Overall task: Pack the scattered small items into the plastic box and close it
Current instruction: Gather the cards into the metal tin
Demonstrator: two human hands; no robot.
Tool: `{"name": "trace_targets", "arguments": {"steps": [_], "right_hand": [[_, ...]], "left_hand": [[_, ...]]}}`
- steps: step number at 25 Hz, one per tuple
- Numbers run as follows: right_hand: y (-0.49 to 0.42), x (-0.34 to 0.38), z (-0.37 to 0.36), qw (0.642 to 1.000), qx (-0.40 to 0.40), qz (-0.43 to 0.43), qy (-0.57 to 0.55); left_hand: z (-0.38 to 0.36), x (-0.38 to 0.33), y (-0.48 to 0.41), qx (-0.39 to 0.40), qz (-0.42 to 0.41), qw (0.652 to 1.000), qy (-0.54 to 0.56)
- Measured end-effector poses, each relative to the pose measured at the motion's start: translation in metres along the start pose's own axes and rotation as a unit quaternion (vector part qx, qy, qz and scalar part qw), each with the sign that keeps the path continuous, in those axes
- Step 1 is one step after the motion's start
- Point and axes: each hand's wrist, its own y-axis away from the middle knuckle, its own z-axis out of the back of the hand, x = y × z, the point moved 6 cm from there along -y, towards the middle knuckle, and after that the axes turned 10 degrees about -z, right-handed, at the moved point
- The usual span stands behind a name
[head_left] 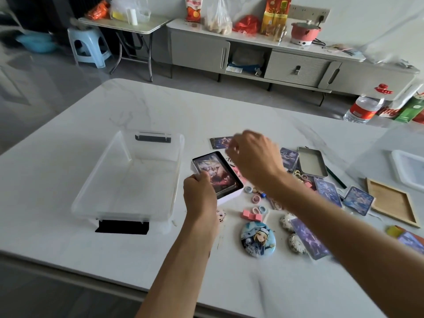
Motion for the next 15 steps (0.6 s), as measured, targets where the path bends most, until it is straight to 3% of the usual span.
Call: {"name": "trace_targets", "arguments": {"steps": [2, 5, 9, 15], "right_hand": [[-0.05, -0.015, -0.025, 0.997, 0.076, -0.016, -0.025], [-0.098, -0.044, -0.086, 0.971, 0.229, -0.038, 0.06], [-0.13, -0.055, -0.137, 0.96, 0.253, 0.0, 0.121], [-0.145, -0.064, -0.159, 0.94, 0.315, -0.041, 0.122]], "left_hand": [[0.004, 0.004, -0.007, -0.011, 0.028, 0.999, 0.034], [0.006, 0.005, -0.009, 0.002, 0.066, 0.994, 0.089], [0.006, 0.003, -0.011, 0.026, 0.074, 0.991, 0.112], [0.008, -0.003, -0.01, 0.044, 0.078, 0.991, 0.102]]}}
